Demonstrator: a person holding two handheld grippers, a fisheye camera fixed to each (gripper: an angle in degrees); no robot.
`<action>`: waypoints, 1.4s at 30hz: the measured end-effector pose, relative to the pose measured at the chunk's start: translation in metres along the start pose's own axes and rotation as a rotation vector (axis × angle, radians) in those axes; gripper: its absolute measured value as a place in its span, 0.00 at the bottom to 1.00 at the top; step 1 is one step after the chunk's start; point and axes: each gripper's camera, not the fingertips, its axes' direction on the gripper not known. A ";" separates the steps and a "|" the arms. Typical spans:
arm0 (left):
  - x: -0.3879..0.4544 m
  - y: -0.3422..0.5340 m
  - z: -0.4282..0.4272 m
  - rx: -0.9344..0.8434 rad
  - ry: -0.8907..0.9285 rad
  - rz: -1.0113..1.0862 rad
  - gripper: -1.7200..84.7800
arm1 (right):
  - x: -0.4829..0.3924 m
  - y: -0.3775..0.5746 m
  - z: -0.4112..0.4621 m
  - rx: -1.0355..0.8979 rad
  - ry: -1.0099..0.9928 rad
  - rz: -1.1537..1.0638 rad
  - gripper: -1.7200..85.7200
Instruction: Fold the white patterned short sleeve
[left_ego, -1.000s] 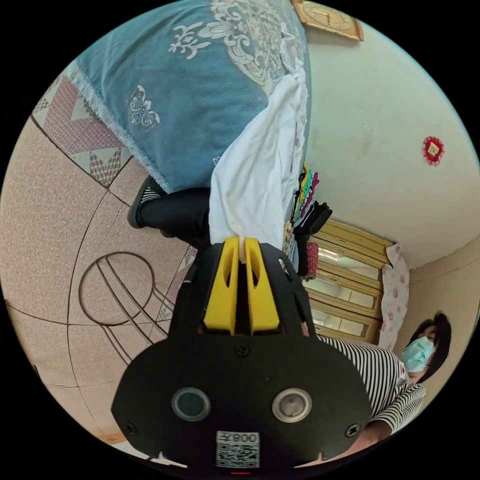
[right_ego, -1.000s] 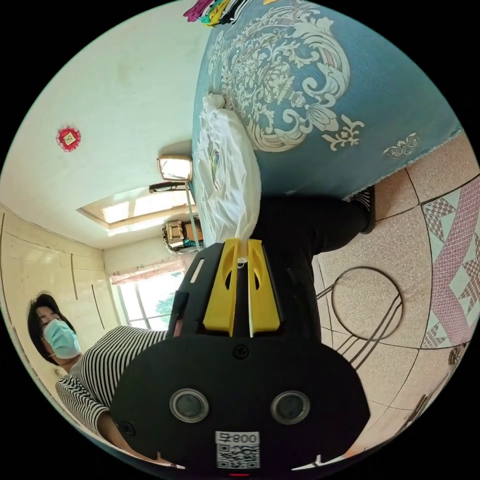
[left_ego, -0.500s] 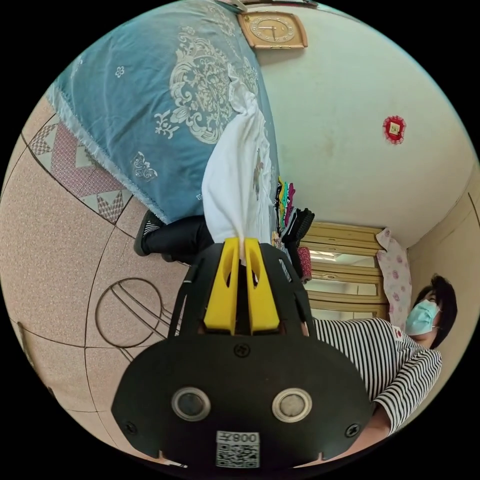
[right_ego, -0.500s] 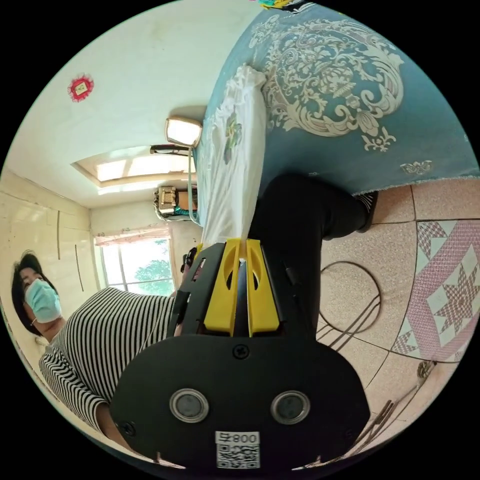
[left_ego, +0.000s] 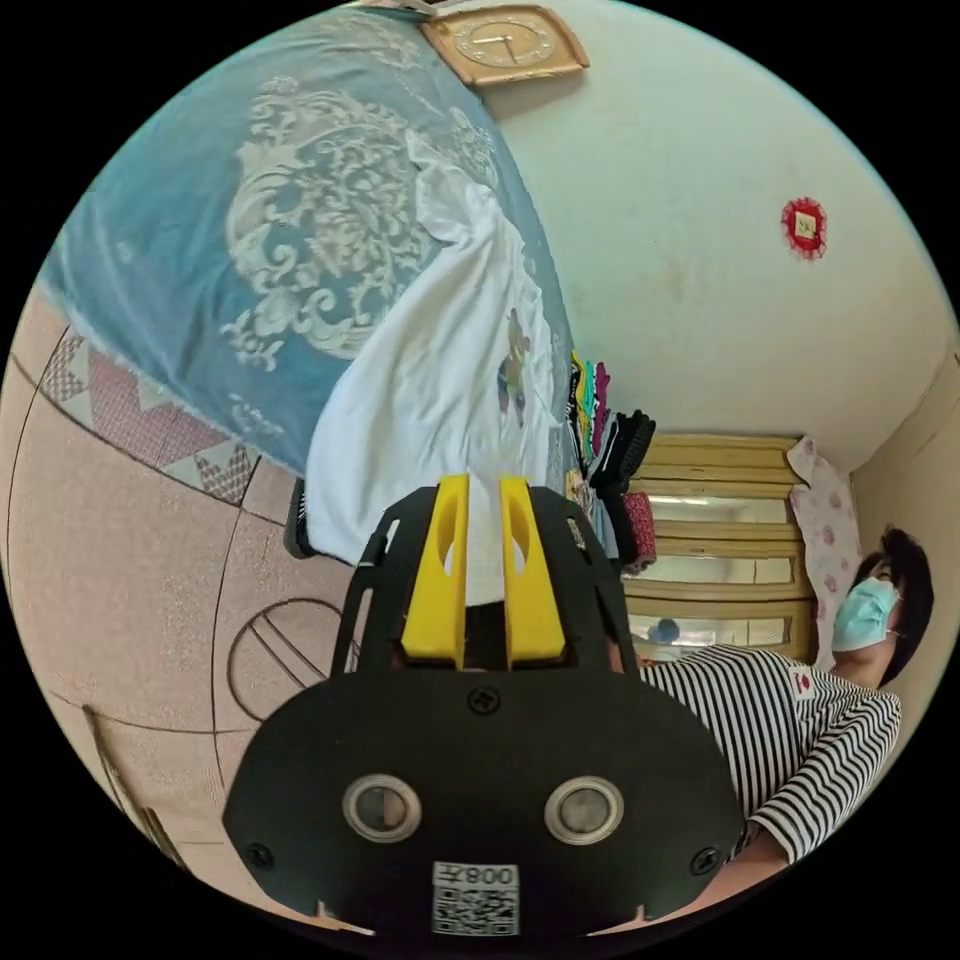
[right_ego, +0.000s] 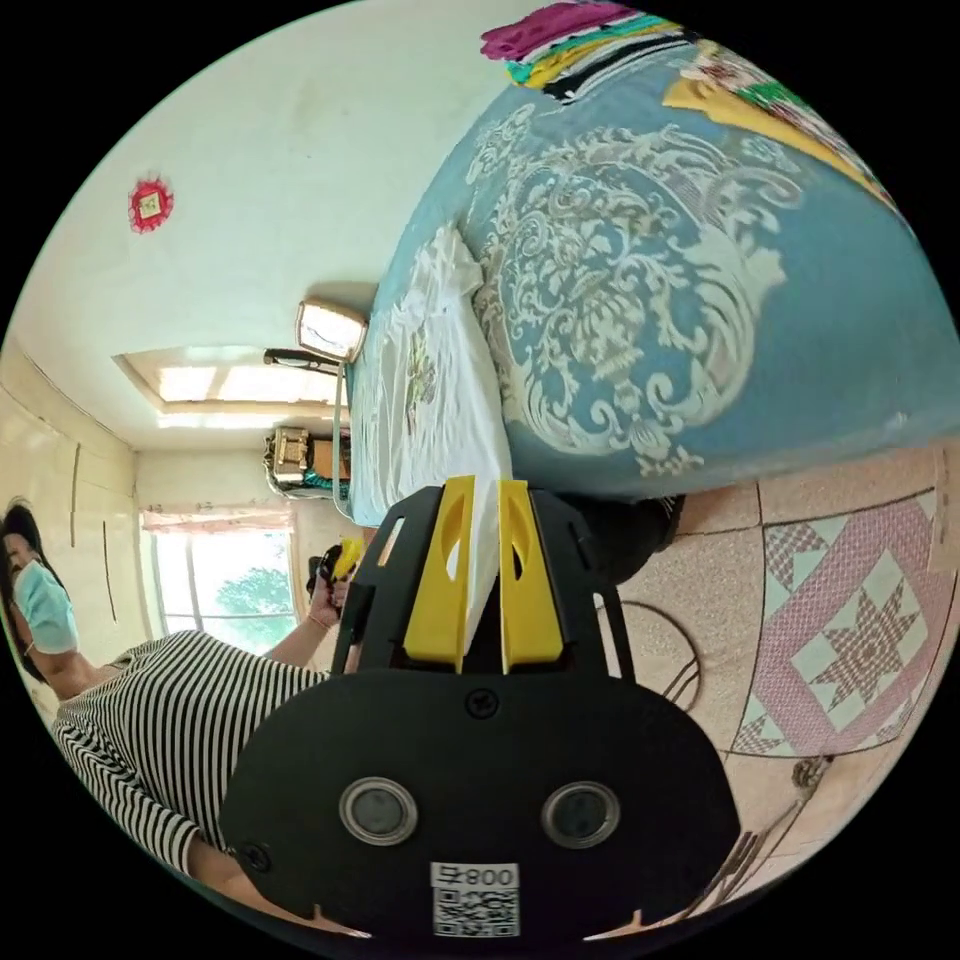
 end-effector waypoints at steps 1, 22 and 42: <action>0.018 -0.020 0.023 -0.043 0.012 0.048 0.09 | -0.013 -0.018 0.008 -0.013 0.018 -0.045 0.08; 0.260 -0.272 0.386 -0.420 -0.348 0.631 0.11 | -0.156 -0.210 0.101 -0.157 0.395 -0.776 0.12; 0.357 -0.330 0.420 -0.426 -0.088 0.708 0.03 | -0.162 -0.240 0.088 -0.098 0.332 -0.872 0.04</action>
